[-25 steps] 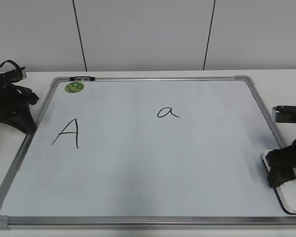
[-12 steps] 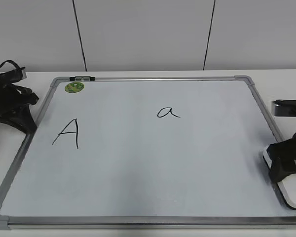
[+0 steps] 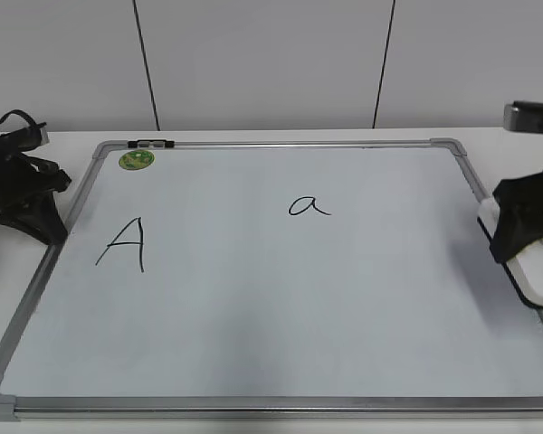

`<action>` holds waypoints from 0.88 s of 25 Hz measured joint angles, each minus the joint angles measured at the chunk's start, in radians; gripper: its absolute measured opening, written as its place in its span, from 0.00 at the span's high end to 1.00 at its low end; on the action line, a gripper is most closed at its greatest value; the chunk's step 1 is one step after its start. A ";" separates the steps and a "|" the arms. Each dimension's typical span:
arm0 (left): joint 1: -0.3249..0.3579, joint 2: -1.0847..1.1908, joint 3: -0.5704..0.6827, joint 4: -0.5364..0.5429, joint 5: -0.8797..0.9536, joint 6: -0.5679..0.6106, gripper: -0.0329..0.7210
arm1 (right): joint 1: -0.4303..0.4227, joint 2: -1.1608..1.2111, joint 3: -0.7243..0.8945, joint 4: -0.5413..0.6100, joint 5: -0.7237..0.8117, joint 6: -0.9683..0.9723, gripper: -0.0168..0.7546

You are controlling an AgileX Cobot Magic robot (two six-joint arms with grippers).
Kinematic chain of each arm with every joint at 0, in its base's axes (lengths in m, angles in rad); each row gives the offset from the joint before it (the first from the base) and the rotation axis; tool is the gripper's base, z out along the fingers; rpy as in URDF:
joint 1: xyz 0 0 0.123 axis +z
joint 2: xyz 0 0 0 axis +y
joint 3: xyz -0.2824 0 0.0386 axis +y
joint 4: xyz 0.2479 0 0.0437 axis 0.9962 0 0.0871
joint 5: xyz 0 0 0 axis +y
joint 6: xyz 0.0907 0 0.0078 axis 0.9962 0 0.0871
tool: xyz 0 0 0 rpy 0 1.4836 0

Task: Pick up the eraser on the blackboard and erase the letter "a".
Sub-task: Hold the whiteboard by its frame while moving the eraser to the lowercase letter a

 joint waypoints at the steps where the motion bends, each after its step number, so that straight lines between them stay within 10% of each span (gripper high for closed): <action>1: 0.000 0.000 0.000 0.000 0.000 0.000 0.90 | 0.000 0.000 -0.032 0.021 0.018 -0.016 0.28; 8: 0.000 0.000 0.000 0.000 0.000 0.000 0.89 | 0.006 0.018 -0.208 0.084 0.088 -0.046 0.28; 22: 0.000 0.000 0.000 0.000 0.001 0.000 0.89 | 0.289 0.448 -0.727 -0.004 0.161 -0.048 0.28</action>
